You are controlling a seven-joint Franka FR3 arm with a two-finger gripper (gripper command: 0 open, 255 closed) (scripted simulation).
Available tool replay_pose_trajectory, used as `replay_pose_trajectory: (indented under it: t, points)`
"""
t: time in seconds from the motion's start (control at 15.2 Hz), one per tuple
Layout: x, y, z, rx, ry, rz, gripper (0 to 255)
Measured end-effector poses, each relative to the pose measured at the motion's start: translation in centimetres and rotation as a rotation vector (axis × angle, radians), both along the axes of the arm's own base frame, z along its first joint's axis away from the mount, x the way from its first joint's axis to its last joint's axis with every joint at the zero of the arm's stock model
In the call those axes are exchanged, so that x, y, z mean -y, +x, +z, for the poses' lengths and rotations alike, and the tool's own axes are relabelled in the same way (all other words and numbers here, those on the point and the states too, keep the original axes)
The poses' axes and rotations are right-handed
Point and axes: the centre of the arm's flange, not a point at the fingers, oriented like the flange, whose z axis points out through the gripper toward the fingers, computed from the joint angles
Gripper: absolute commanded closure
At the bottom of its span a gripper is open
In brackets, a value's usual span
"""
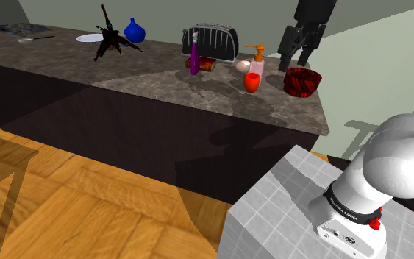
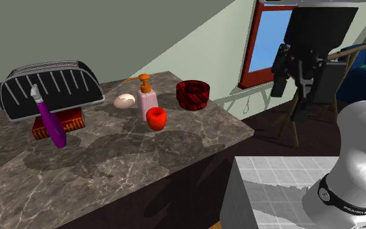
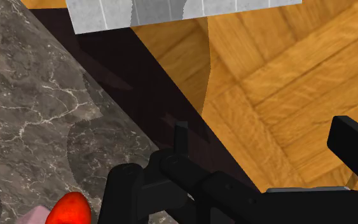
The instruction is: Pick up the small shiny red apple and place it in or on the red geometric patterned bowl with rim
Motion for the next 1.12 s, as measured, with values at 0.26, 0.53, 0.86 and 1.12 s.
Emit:
replay_pose_trajectory:
  t: [0.26,0.53,0.86,1.12]
  points:
    - [2.0,1.6,-1.3,-0.007,-0.01,0.017,0]
    - [5.5,4.4,-3.5,-0.02,-0.028,0.051,0]
    - [9.3,8.8,-6.6,-0.036,-0.053,0.095,0]
    - [12.6,11.6,-9.0,-0.049,-0.072,0.131,0]
